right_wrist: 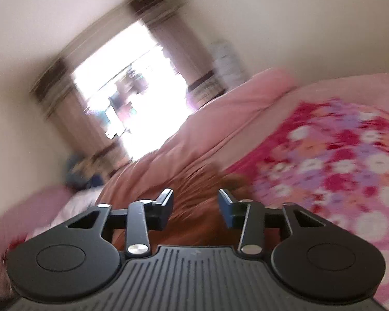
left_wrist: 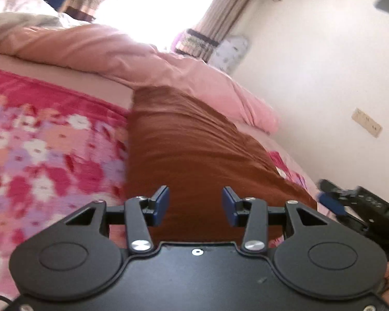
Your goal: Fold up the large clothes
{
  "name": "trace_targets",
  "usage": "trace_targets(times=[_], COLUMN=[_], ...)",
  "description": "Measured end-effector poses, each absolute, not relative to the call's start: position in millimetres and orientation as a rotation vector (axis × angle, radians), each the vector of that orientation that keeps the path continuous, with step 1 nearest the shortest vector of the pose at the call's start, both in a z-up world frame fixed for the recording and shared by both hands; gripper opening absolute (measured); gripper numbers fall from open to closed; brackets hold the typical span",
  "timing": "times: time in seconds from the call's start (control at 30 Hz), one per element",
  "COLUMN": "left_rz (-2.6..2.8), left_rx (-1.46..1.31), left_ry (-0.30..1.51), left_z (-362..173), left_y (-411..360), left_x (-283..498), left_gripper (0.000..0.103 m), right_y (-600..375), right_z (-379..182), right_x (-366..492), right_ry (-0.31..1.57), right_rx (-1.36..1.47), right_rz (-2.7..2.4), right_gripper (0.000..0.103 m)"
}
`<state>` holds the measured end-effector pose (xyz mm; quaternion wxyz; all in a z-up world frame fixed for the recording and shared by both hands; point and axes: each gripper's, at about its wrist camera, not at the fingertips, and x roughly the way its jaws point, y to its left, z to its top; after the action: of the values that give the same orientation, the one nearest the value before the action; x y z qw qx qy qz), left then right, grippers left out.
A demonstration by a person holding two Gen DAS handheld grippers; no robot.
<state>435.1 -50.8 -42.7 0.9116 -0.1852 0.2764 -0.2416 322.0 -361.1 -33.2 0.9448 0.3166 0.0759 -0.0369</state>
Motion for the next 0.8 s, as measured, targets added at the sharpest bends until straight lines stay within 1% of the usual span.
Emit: trace_targets(times=[0.1,0.13,0.17,0.2,0.23,0.27,0.3,0.37,0.4,0.43,0.47,0.5,0.53,0.57,0.6,0.63,0.7,0.77,0.8], left_rz=[-0.468,-0.456,-0.454,-0.456,-0.461,-0.468,-0.475,-0.5,-0.506,-0.494,-0.47,-0.441,-0.412,-0.383,-0.367,-0.365,-0.379,-0.389,-0.392], left_rx=[-0.357,-0.346,-0.336,-0.332,-0.324,-0.318,-0.315,-0.31,-0.317,-0.319,-0.316,-0.315,-0.316,-0.331,-0.359,-0.396,-0.465,-0.506,-0.52], left_ry=[0.629,0.641,0.648,0.654,0.652,0.65,0.65,0.646,0.633,0.613,0.591,0.573,0.564,0.575,0.6,0.632,0.693,0.753,0.786], left_z=[-60.1,-65.9,-71.7,-76.3,-79.0,-79.6,-78.3,-69.7,-63.7,-58.2,-52.2,-47.6,-44.7,-43.1,-42.8,-44.1,-50.3,-59.5,-64.7], left_y=[-71.2,-75.4,-77.8,-79.0,-79.4,-79.8,-78.9,-71.2,-65.0,-58.3,-51.4,-44.8,-39.2,-32.8,-27.7,-23.0,-18.4,-20.0,-23.4], left_x=[453.8,458.3,462.6,466.5,468.1,469.2,469.7,469.2,469.3,471.5,476.1,483.9,495.1,511.5,528.8,545.8,578.9,604.8,616.3], left_gripper=[0.043,0.044,0.044,0.045,0.046,0.046,0.046,0.047,0.05,0.059,0.064,0.071,0.074,0.074,0.074,0.074,0.074,0.074,0.079], right_y=[-350.6,-351.1,-352.8,-355.3,-358.3,-361.7,-363.5,-364.2,-362.7,-363.8,-364.3,-368.8,-374.3,-379.8,-384.8,-390.4,-401.3,-413.6,-418.0], right_z=[-44.3,-51.5,-58.5,-66.8,-75.5,-83.1,-88.2,-88.3,-85.3,-79.4,-69.9,-62.5,-53.4,-43.5,-33.6,-24.7,-16.0,-16.0,-17.7], right_x=[348.7,357.2,363.7,369.6,374.4,377.7,379.5,378.6,375.7,374.5,369.6,369.4,370.3,373.4,379.2,388.6,414.2,445.3,455.6], right_ry=[0.256,0.282,0.305,0.328,0.346,0.358,0.359,0.355,0.356,0.359,0.356,0.346,0.336,0.329,0.323,0.325,0.366,0.44,0.461], right_rx=[0.602,0.598,0.594,0.591,0.594,0.598,0.603,0.604,0.596,0.586,0.585,0.594,0.606,0.61,0.598,0.576,0.543,0.573,0.592], right_rz=[-0.069,-0.079,-0.09,-0.103,-0.108,-0.111,-0.109,-0.099,-0.092,-0.075,-0.052,-0.028,0.0,0.026,0.03,0.016,0.011,0.059,0.056], right_gripper=[0.034,0.033,0.03,0.021,0.017,0.011,0.008,0.008,0.01,0.013,0.02,0.033,0.042,0.06,0.072,0.075,0.075,0.075,0.075])
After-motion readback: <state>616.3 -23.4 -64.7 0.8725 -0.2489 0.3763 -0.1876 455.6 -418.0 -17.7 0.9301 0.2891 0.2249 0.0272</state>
